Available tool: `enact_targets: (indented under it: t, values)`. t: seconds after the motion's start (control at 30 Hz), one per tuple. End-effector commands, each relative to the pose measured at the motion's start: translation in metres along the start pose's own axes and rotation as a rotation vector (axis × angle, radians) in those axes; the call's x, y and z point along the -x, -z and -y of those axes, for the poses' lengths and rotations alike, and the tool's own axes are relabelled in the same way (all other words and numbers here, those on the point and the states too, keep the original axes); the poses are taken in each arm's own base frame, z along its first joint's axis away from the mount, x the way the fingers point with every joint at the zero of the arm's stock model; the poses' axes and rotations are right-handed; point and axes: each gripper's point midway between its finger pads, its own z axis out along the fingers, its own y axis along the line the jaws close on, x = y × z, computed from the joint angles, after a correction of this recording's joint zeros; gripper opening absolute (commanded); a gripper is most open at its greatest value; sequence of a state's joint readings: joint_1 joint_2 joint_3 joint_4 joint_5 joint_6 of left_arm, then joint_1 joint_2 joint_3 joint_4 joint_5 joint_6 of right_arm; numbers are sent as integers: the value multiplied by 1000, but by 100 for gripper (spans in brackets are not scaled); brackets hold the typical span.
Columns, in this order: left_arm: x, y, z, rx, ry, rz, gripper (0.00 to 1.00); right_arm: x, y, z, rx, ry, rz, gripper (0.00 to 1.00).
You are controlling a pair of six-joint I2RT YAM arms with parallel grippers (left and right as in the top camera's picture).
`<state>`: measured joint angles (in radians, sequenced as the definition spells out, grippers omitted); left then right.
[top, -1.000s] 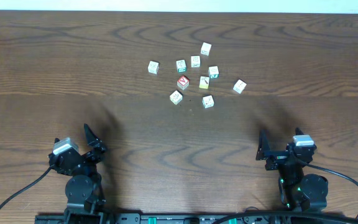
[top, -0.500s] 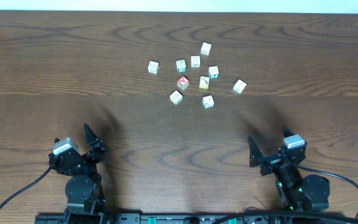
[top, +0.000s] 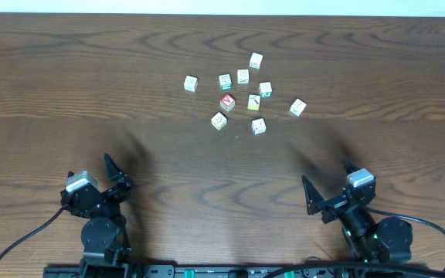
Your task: Lift 5 blocks
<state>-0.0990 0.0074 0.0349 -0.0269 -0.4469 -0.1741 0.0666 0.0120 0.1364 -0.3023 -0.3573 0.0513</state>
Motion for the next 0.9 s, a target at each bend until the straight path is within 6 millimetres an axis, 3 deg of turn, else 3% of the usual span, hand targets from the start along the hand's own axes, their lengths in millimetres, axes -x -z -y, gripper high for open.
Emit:
enact_targets:
  t: [0.0,0.23,0.37,0.47,0.7,0.8,0.87]
  values:
    - [-16,-2,-4,13,-40,-35,85,16,5,-4,14,13,33,99]
    - [-16,-2,-4,13,-40,-34,85,22,3,8,-59,-30,6,99]
    - [-15,-2,-4,12,-38,-31,85,24,-7,17,-90,-59,-80,99]
    - [-14,-2,-3,10,-34,-25,85,36,-19,21,-93,-59,-152,99]
    - [17,0,16,-87,32,77,85,79,-57,30,-84,-42,-365,99]
    - [7,4,43,-242,-56,18,85,94,-83,33,-81,-29,-442,99]
    - [-4,6,48,-278,-86,-43,85,100,-101,30,-67,-27,-492,99]
